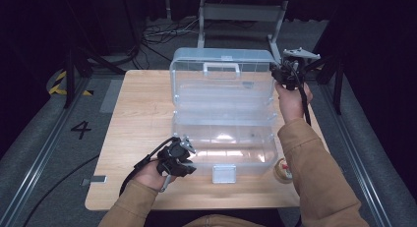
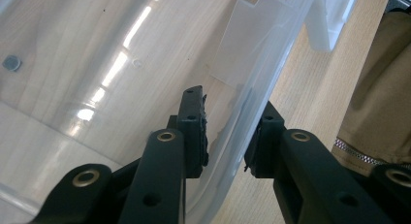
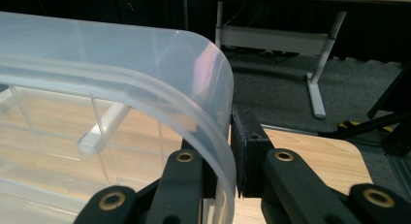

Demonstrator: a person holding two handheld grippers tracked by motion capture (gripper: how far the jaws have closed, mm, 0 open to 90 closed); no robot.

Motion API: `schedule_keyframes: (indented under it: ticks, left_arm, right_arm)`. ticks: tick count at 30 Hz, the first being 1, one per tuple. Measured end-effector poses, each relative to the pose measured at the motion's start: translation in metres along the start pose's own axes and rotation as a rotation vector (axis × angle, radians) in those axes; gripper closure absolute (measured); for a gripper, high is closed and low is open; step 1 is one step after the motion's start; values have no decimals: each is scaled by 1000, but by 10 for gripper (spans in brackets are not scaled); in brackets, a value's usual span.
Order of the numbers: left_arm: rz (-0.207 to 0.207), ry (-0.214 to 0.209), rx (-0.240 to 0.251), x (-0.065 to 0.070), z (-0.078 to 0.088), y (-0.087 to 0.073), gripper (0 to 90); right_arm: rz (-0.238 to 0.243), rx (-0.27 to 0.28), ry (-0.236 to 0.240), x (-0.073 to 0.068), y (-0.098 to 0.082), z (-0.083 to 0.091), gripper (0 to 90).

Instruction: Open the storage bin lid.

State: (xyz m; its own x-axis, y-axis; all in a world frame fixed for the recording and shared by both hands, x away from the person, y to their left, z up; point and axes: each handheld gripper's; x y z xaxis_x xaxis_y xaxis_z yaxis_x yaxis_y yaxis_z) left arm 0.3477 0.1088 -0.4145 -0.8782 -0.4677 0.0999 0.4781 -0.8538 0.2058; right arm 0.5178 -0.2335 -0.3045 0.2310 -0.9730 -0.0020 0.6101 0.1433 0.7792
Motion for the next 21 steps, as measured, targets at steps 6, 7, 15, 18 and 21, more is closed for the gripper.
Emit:
schedule_keyframes:
  ticks: [6, 7, 15, 18, 21]
  left_arm:
    - [-4, 0, 5, 0, 0, 0, 726]
    - [-2, -4, 10, -1, 0, 0, 726]
    - [-6, -14, 22, -1, 0, -1, 732]
    - [-28, 0, 21, -1, 0, -1, 737]
    - [-34, 6, 13, 0, 0, -1, 740]
  right_arm:
    - [-8, -32, 5, 3, 7, -10, 826]
    - [-9, -40, 3, 3, 8, -12, 826]
    - [-25, -68, 17, 7, 14, -26, 826]
    - [-21, -81, 18, 8, 17, -30, 826]
    - [-22, -95, 24, 9, 19, -35, 826]
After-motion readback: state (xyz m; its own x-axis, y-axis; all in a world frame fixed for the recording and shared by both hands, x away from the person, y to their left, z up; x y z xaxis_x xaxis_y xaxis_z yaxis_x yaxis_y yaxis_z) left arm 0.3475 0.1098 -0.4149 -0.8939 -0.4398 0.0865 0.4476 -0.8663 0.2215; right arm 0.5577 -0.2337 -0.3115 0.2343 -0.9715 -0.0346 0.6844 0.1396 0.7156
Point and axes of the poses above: each handheld gripper's, and its own axes: z roughly backward along the jaws, y roughly out of its top, x roughly to its right, and after that the axes turned 15 degrees about -x, right-handed
